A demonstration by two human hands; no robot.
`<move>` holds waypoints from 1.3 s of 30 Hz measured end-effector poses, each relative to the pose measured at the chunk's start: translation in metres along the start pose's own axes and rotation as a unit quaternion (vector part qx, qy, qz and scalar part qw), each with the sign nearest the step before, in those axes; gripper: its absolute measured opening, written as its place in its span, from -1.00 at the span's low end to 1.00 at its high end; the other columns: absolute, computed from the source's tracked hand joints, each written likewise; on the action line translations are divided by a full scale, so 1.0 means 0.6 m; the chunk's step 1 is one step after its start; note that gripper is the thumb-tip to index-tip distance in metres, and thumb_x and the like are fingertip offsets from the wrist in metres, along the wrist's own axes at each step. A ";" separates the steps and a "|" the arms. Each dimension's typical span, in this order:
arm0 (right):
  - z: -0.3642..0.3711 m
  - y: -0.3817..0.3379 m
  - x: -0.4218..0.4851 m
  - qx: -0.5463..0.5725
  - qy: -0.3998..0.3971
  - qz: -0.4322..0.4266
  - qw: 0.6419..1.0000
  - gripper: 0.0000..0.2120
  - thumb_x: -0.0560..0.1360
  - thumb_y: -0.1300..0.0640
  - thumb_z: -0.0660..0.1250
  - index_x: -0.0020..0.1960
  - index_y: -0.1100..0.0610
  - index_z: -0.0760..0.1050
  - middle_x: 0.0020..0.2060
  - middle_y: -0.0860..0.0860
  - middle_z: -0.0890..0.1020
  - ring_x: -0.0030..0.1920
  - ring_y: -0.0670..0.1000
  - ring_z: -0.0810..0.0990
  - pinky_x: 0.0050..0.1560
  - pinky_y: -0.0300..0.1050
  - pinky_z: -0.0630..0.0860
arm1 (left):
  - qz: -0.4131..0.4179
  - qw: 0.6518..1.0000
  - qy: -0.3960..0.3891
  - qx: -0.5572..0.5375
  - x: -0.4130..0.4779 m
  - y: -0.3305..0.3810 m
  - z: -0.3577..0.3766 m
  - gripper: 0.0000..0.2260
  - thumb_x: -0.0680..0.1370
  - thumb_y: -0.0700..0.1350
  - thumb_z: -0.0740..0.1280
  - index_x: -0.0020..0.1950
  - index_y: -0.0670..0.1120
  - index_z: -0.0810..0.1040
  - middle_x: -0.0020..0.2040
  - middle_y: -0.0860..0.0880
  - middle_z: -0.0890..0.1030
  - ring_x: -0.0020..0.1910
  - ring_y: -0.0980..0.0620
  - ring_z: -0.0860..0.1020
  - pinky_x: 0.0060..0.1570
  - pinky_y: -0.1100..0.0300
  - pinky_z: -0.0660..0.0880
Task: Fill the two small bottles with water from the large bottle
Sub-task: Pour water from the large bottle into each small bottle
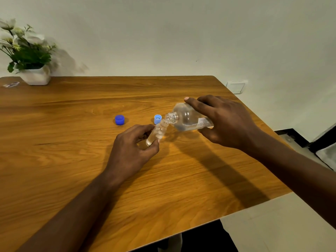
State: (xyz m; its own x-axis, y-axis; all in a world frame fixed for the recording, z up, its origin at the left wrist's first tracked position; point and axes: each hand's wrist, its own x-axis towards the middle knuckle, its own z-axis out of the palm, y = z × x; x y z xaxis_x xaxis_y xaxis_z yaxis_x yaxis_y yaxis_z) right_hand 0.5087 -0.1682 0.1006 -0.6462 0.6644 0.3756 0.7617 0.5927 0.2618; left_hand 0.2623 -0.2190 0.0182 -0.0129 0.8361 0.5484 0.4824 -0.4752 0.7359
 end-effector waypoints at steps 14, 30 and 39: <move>0.000 0.000 0.001 -0.009 0.000 0.002 1.000 -0.24 0.38 0.00 0.49 0.50 -0.02 0.25 0.18 0.07 0.57 0.09 0.13 0.58 -0.19 -0.02 0.55 | -0.005 1.000 -0.004 -0.001 0.000 0.000 -0.001 -0.65 0.38 0.02 0.38 0.13 -0.03 0.62 -0.06 0.09 0.64 -0.08 0.17 0.61 -0.02 0.13 0.57; -0.002 -0.001 0.002 -0.009 0.001 -0.003 1.000 -0.25 0.39 -0.01 0.48 0.50 0.00 0.26 0.19 0.07 0.57 0.09 0.13 0.59 -0.18 -0.05 0.53 | -0.004 1.000 -0.010 0.006 0.000 0.000 -0.003 -0.65 0.37 0.00 0.38 0.13 -0.04 0.62 -0.05 0.10 0.64 -0.07 0.19 0.61 -0.02 0.15 0.57; -0.004 -0.001 0.004 -0.007 -0.001 -0.004 1.000 -0.23 0.38 0.01 0.49 0.50 -0.01 0.24 0.19 0.07 0.57 0.10 0.13 0.58 -0.18 -0.02 0.55 | -0.004 1.000 -0.008 0.007 0.002 0.000 -0.003 -0.66 0.37 -0.02 0.40 0.12 -0.04 0.62 -0.06 0.09 0.64 -0.09 0.20 0.61 -0.02 0.17 0.57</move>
State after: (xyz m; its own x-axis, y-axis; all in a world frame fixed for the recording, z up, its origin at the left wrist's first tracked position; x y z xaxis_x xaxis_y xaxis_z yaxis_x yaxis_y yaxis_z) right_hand 0.5071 -0.1680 0.1031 -0.6520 0.6604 0.3725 0.7573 0.5910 0.2777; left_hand 0.2609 -0.2185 0.0195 -0.0028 0.8440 0.5363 0.4943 -0.4650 0.7345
